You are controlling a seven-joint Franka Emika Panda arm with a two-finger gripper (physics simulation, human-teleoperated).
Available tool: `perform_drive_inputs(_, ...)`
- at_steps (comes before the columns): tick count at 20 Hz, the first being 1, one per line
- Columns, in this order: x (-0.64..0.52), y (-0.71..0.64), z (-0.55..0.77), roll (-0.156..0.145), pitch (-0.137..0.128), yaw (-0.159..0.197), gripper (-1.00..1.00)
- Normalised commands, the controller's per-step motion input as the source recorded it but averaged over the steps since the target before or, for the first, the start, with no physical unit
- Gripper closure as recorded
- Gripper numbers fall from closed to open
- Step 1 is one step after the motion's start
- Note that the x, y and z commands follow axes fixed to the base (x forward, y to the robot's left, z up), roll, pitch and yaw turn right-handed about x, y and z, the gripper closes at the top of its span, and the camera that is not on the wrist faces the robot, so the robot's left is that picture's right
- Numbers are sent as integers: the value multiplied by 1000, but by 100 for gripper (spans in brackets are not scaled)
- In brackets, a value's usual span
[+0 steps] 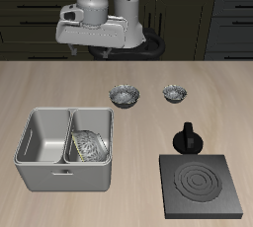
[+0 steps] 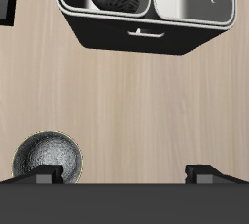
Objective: Place the largest bowl in the left side of the drainer and the medium bowl in the right side
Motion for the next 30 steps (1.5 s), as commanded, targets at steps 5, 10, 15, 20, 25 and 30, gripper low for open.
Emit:
perform_drive_inputs(5, -225, -191, -227, -24, 15, -27, -100)
perform_drive_inputs(10, -372, 9, -138, -23, -33, -20, -100)
perform_drive_inputs(15, -156, 180, -213, 47, 28, 6, -100)
perform_drive_inputs(20, 12, 257, -451, 76, 72, 23, -100)
perform_drive_inputs(25, 34, 144, -207, 24, 18, 4, -100)
perform_drive_inputs(30, 95, 90, -238, 19, 24, -22, -100)
